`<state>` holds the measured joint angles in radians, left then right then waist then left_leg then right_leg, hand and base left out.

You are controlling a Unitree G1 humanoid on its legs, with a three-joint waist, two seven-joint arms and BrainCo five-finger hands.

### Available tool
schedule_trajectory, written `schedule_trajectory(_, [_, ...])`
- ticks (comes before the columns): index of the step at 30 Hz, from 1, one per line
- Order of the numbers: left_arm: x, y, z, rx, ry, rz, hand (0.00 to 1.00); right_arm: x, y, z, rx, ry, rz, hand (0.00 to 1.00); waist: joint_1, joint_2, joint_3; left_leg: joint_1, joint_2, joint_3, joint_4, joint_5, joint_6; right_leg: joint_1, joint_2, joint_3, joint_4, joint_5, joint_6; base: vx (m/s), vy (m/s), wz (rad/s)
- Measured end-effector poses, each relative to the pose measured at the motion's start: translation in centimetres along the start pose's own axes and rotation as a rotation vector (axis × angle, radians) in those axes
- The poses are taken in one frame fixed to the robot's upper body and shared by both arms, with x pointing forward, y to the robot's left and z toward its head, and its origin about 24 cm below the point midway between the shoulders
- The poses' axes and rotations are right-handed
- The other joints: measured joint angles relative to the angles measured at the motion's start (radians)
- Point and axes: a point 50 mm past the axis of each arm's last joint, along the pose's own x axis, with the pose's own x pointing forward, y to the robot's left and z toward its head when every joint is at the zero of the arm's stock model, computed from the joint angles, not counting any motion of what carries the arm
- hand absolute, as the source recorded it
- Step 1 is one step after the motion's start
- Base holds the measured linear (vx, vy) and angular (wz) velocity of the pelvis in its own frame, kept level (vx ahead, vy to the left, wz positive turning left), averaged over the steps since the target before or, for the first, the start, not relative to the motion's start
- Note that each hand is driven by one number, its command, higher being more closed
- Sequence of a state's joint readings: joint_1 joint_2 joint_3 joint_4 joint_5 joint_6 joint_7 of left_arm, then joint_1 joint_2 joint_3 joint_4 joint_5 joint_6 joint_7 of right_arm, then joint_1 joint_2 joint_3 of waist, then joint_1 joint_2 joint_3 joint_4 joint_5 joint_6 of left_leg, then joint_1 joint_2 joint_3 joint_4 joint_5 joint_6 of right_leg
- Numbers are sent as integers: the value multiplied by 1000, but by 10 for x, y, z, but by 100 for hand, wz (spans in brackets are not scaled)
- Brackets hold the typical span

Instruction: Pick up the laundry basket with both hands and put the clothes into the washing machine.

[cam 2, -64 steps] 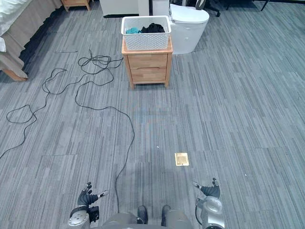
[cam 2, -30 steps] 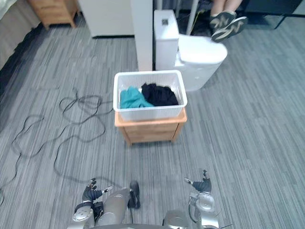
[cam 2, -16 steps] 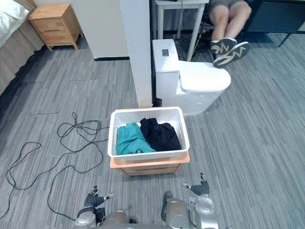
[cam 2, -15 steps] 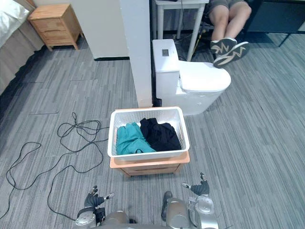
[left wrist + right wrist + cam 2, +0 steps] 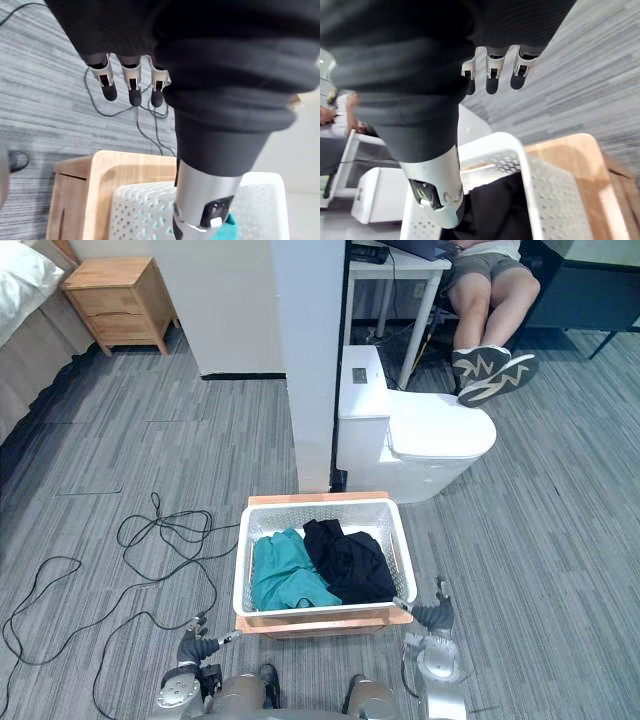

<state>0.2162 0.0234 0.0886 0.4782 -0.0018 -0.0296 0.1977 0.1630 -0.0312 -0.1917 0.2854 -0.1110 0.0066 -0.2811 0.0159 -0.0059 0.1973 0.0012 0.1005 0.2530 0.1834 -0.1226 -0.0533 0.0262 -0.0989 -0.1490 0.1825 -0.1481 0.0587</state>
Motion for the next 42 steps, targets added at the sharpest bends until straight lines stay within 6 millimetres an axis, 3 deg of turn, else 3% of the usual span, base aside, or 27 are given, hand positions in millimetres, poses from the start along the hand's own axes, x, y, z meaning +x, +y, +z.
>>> schedule_trajectory(6, [7, 0, 13, -23, -35, 19, 0, 17, 1, 8, -69, -20, 20, 0, -1, 10, -8, 7, -8, -1, -72, 40, 8, 4, 16, 15, -79, 53, -8, 12, -4, -8])
schedule_trajectory(10, [20, -1, 41, 0, -118, 36, 0, 33, 17, 23, -118, -50, 77, 0, 0, 16, 1, -20, -18, -5, -111, 81, 19, -32, 16, 16, -101, 89, -13, -83, 20, 1])
schedule_trajectory(15, [48, -12, 96, 24, -224, 45, 0, 61, 53, 80, -157, -161, 159, 0, 0, 21, 120, -149, -20, -3, -95, 126, 33, -161, 13, 39, -89, 147, -11, -178, 32, -7])
schedule_trajectory(20, [64, -15, 142, 95, -313, 56, 0, 82, 62, 130, -143, -216, 151, 0, 3, 18, 198, -225, -25, -4, -59, 129, 32, -253, 7, 69, -45, 164, -7, -148, 44, -13])
schedule_trajectory(21, [66, -15, 149, 101, -322, 57, 0, 84, 64, 135, -143, -219, 154, 100, 1, 18, 203, -233, -26, -5, -56, 131, 35, -261, 6, 70, -42, 166, -6, -82, 27, -12])
schedule_trajectory(22, [70, -16, 164, 107, -344, 64, 100, 86, 67, 146, -138, -229, 157, 100, -1, 17, 215, -247, -25, -5, -50, 134, 38, -274, 6, 73, -41, 172, -6, -66, 23, -7])
schedule_trajectory(26, [71, -35, 218, 174, -460, 39, 100, 90, 74, 190, -117, -306, 166, 100, -4, 10, 251, -296, -24, -3, -38, 145, 47, -320, 7, 81, -44, 194, -7, -39, 21, -5])
schedule_trajectory(28, [68, -42, 227, 183, -488, 14, 100, 90, 76, 200, -103, -326, 172, 100, -10, 7, 254, -309, -24, -1, -37, 147, 50, -333, 8, 84, -44, 195, -6, 16, 13, -4])
schedule_trajectory(37, [69, -28, 230, 192, -499, 50, 100, 91, 73, 197, -66, -301, 180, 100, -6, 3, 262, -307, -21, -5, -38, 147, 50, -337, 14, 98, -48, 195, -7, 45, -2, -5])
schedule_trajectory(40, [66, -25, 217, 196, -502, 38, 100, 86, 69, 187, -54, -317, 180, 100, -7, 0, 279, -264, -22, -2, -51, 146, 49, -299, 15, 100, -56, 194, -7, 8, 7, -4])
schedule_trajectory(42, [59, -22, 199, 198, -500, 21, 100, 77, 63, 171, -33, -338, 182, 100, -10, 0, 279, -219, -26, 0, -83, 146, 49, -260, 15, 101, -76, 194, -7, 0, 0, 0])
